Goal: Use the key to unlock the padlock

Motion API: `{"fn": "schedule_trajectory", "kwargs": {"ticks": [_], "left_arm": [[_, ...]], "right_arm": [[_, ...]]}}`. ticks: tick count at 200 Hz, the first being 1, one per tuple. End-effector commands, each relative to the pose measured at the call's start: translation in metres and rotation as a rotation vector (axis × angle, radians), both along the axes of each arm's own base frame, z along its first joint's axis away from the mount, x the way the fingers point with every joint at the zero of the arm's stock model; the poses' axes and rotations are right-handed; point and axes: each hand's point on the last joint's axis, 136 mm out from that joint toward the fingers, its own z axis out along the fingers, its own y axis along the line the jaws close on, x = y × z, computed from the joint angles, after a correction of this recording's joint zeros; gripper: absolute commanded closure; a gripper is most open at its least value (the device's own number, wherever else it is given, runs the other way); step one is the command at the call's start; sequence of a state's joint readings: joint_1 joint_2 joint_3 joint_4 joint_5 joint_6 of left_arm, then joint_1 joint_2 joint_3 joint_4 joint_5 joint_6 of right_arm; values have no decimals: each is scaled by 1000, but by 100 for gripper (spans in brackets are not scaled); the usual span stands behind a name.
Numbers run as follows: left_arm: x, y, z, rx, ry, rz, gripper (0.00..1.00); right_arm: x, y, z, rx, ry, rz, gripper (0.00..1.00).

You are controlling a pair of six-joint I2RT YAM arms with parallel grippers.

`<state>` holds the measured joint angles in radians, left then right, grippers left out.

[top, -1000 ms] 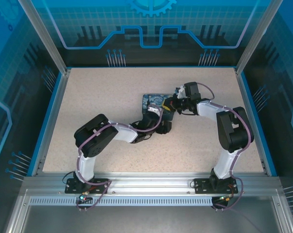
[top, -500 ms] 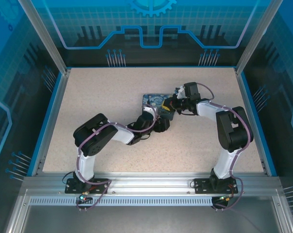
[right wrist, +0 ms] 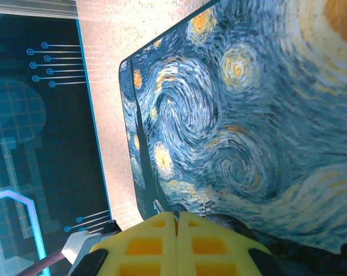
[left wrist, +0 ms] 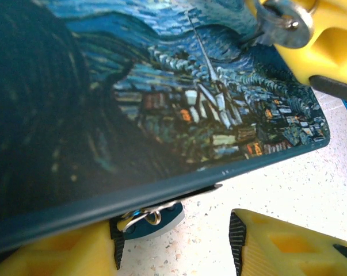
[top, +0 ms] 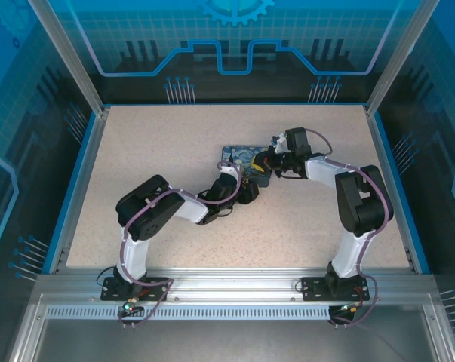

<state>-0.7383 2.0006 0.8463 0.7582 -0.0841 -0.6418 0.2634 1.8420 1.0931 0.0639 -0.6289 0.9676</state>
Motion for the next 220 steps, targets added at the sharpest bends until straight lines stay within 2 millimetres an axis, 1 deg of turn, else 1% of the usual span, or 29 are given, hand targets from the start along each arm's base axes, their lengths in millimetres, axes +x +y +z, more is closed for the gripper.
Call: {"fn": "schedule_trajectory", "kwargs": {"ticks": [1,14,32,70,92,105,117,130,137,161,169,180,186,197,205,214,220], "left_arm": [[2,5,-18,33,31,25,51],[2,5,-20,26,31,27,52],[3,3,-21,15,33,26,57],[6,-3,-18,-14,28,24,63],[7,-5,-19,-18,33,27,71],[7,-6,-20,-16,36,25,72],[7,-6,-21,-19,36,28,76],[7,-7,-21,-19,37,28,78],[7,-7,-21,-18,37,28,80],[6,-6,-18,-24,33,27,85],[6,-6,-16,-29,30,28,85],[5,-4,-13,-37,25,30,84],[5,-4,-11,-42,21,33,81],[5,-4,-10,-47,20,36,73],[6,-4,-10,-46,19,38,65],[7,-3,-10,-45,20,44,52],[7,-3,-11,-43,25,48,48]], "right_arm": [[-1,4,-8,-11,27,2,100],[-1,4,-8,-11,26,0,100],[-1,3,-7,-11,24,1,100],[-1,3,-8,-13,27,1,100],[-1,3,-8,-11,27,0,100],[-1,3,-9,-12,29,0,100],[-1,3,-9,-11,29,0,100],[-2,4,-9,-12,29,3,100],[-2,4,-9,-12,29,4,100],[-1,3,-10,-11,29,2,100],[-1,3,-11,-12,32,2,100],[-1,4,-11,-11,32,4,100],[-1,4,-11,-11,32,3,100],[-1,4,-12,-11,33,5,100],[-1,4,-11,-10,34,3,100],[-1,4,-12,-10,35,3,100],[-1,4,-12,-10,34,3,100]]}}
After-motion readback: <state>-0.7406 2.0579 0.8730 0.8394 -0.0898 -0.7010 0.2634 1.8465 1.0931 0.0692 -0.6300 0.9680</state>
